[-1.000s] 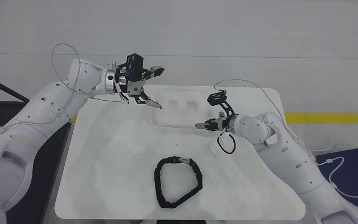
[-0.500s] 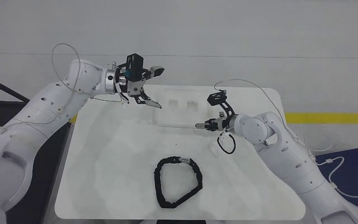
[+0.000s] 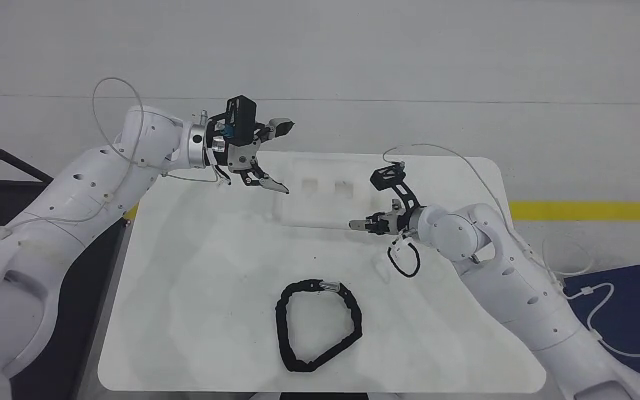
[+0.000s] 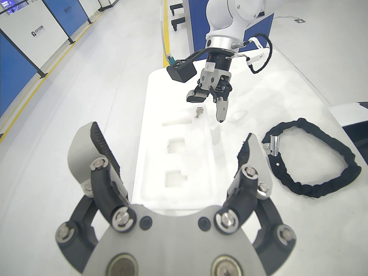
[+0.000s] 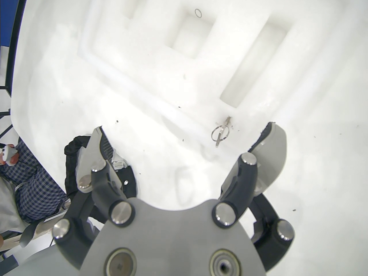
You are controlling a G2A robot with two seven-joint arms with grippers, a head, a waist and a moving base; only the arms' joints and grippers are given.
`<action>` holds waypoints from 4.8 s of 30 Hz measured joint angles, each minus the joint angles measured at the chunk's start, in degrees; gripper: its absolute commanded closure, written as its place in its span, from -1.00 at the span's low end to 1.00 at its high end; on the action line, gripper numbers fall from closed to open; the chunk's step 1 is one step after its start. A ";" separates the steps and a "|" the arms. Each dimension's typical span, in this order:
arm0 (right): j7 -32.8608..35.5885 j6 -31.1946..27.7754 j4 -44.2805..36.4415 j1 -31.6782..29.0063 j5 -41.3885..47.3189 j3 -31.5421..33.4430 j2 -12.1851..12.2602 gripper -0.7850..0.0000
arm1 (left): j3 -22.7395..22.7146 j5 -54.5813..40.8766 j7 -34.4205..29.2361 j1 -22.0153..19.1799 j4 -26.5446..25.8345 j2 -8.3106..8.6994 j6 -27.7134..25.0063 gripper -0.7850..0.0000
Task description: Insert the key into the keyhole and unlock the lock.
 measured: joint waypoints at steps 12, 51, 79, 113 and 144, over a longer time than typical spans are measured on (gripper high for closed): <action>1.51 0.08 0.99 1.32 -3.66 -0.63 -0.73 -0.38 | 0.00 0.00 0.00 0.00 0.00 0.00 0.00 -1.00; 6.13 4.96 3.92 2.84 -13.53 -1.43 -3.16 1.00 | 0.00 0.00 0.00 0.00 0.00 0.00 0.00 -1.00; 9.26 0.96 -8.37 -0.58 -0.42 15.40 -1.54 1.00 | 0.00 0.00 0.00 0.00 0.00 0.00 0.00 -1.00; 14.94 -3.85 -19.89 -9.90 15.17 33.52 1.77 1.00 | -0.08 -0.10 -0.13 0.12 -0.14 0.00 0.13 -1.00; 14.94 -3.85 -19.89 -9.90 15.17 33.52 1.77 1.00 | -4.30 5.25 -17.66 23.01 -21.78 2.40 6.82 -1.00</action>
